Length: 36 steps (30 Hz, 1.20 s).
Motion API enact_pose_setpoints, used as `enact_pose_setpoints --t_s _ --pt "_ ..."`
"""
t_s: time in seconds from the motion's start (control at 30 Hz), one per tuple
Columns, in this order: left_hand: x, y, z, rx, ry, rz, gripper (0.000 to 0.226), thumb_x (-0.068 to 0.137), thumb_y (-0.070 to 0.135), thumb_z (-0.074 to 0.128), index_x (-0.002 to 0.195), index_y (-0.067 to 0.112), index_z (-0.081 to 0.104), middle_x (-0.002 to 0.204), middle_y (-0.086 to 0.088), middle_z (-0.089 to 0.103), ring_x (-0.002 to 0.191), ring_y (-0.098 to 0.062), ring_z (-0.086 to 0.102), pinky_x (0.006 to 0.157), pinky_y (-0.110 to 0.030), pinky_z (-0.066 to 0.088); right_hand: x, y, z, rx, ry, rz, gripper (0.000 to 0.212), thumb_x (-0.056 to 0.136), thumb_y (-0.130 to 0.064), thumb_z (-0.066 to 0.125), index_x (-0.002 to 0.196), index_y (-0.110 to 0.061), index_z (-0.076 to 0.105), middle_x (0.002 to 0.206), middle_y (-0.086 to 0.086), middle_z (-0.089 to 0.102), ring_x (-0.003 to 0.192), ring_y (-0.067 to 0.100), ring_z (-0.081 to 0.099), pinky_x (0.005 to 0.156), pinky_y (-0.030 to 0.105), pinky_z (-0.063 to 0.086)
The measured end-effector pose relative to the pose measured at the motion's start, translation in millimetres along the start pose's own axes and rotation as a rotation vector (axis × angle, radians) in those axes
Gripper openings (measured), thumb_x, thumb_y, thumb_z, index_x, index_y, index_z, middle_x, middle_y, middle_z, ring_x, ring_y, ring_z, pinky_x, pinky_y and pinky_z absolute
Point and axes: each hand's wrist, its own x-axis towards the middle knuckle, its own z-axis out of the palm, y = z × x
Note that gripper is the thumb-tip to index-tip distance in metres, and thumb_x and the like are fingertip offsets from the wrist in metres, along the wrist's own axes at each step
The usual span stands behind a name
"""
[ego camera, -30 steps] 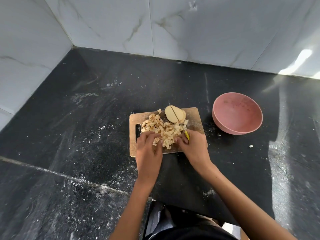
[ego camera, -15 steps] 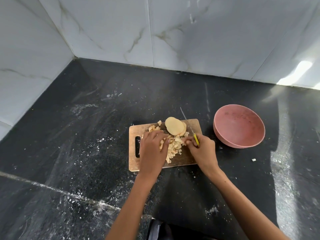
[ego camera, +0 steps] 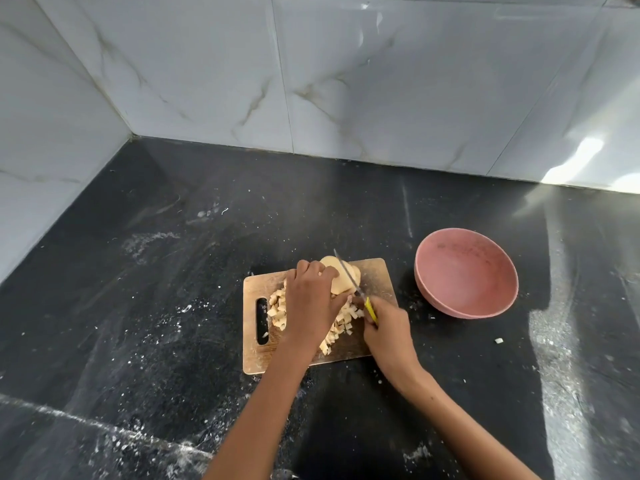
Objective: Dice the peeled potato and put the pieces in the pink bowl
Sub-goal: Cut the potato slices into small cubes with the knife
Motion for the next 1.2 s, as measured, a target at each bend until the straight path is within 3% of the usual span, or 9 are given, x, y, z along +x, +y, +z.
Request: enact_pose_setpoints --t_s 0.07,0.13,0.23,0.37,0.6,0.77,0.9,1.07,1.2 --pt "1.7 -1.0 0.2 0.016 -0.004 0.001 0.042 0.077 0.043 0.076 0.11 0.018 0.068 0.105 0.001 0.065 0.098 -0.018 0.051 0.085 -0.032 0.036 -2.7 2.7 -3.4 0.056 -0.01 -0.003 0.04 0.085 0.011 0.05 0.069 -0.026 0.058 0.073 -0.01 0.058 0.07 0.004 0.051 0.061 0.015 0.04" --pt "4.0 -2.3 -0.5 0.015 -0.01 0.005 0.044 0.076 0.045 0.076 0.112 0.02 0.068 0.106 0.002 0.066 0.098 -0.018 0.05 0.086 -0.032 0.035 1.3 4.4 -10.1 0.153 0.036 0.065 0.036 0.085 0.012 0.051 0.091 -0.016 0.071 0.088 -0.009 0.067 0.08 -0.004 0.058 0.075 0.007 0.045" --pt "6.9 -3.1 -2.8 0.008 -0.008 0.017 0.042 0.077 0.045 0.076 0.11 0.02 0.07 0.105 0.002 0.068 0.097 -0.018 0.051 0.085 -0.032 0.034 12.3 3.6 -15.3 0.186 0.057 0.11 0.032 0.087 0.01 0.053 0.107 -0.008 0.07 0.102 -0.004 0.069 0.092 -0.002 0.06 0.087 0.011 0.047" --pt "7.0 -3.5 -1.4 0.086 0.029 0.089 0.033 0.08 0.045 0.071 0.097 0.017 0.073 0.09 0.001 0.069 0.087 -0.018 0.053 0.08 -0.034 0.04 18.1 0.1 -7.6 0.138 0.021 0.073 0.016 0.089 0.006 0.054 0.097 0.003 0.068 0.093 0.012 0.07 0.093 0.022 0.064 0.083 0.031 0.049" --pt "0.1 -4.1 3.9 0.285 0.153 0.335 0.037 0.093 0.033 0.034 0.076 0.012 0.061 0.066 -0.004 0.056 0.068 -0.02 0.046 0.072 -0.037 0.03 13.4 -3.3 -2.8 0.108 -0.042 0.044 0.015 0.089 0.001 0.055 0.086 -0.005 0.068 0.079 0.005 0.067 0.08 0.019 0.062 0.074 0.033 0.051" --pt "-2.5 -8.5 3.6 0.223 0.172 0.206 0.034 0.093 0.03 0.038 0.077 0.01 0.061 0.065 -0.003 0.057 0.065 -0.02 0.048 0.07 -0.036 0.031 20.1 -3.5 -5.8 0.159 0.113 0.083 0.012 0.088 -0.014 0.066 0.08 -0.005 0.067 0.074 0.004 0.067 0.075 0.017 0.064 0.067 0.026 0.051" --pt "-3.0 -6.8 -9.8 0.122 0.243 0.041 0.015 0.086 0.02 0.062 0.074 0.01 0.064 0.061 0.0 0.056 0.064 -0.017 0.044 0.067 -0.033 0.03 32.7 -9.7 -2.2 0.184 0.092 0.094 0.021 0.076 -0.027 0.08 0.081 -0.013 0.066 0.072 -0.006 0.067 0.068 0.005 0.065 0.057 0.013 0.049" --pt "0.8 -12.8 -24.8 -0.02 0.302 -0.137 0.01 0.083 0.013 0.071 0.075 0.011 0.064 0.06 0.003 0.055 0.067 -0.013 0.039 0.064 -0.027 0.012 47.1 -13.2 0.0 0.114 0.118 0.051 0.029 0.073 -0.018 0.082 0.082 -0.025 0.055 0.077 -0.011 0.062 0.067 -0.001 0.059 0.052 0.007 0.041" --pt "-4.9 -8.5 -23.5 -0.074 0.291 -0.129 0.012 0.082 0.013 0.073 0.075 0.012 0.064 0.061 0.005 0.054 0.067 -0.012 0.039 0.063 -0.026 0.011 48.0 -7.4 -2.0 0.015 0.158 0.02 0.013 0.085 -0.015 0.069 0.082 -0.016 0.057 0.071 -0.008 0.058 0.064 0.004 0.055 0.054 0.014 0.037"
